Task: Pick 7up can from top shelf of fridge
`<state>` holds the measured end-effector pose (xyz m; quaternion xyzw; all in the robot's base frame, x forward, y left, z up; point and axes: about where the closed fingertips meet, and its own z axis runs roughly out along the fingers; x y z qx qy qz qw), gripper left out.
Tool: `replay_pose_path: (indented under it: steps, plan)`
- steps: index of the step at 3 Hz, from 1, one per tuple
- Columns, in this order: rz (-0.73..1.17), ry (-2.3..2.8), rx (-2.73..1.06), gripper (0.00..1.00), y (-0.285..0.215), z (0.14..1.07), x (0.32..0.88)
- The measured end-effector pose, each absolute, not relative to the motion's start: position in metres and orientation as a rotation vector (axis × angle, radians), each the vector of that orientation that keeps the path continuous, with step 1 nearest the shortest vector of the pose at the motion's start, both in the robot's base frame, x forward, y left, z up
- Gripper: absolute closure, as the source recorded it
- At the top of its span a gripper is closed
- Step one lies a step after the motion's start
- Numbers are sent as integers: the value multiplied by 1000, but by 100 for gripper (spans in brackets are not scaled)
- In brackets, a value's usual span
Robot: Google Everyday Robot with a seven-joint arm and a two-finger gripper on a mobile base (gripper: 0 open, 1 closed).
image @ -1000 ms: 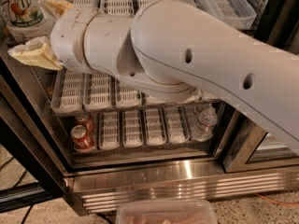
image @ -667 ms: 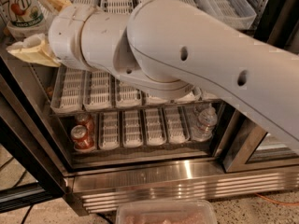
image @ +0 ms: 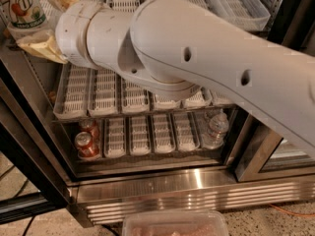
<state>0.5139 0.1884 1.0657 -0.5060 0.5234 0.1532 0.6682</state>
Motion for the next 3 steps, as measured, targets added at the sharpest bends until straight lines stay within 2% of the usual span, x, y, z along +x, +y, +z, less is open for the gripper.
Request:
replay_pose_path:
  steps: [3]
  plan:
    - [348, 1235, -1085, 41, 198, 1068, 542]
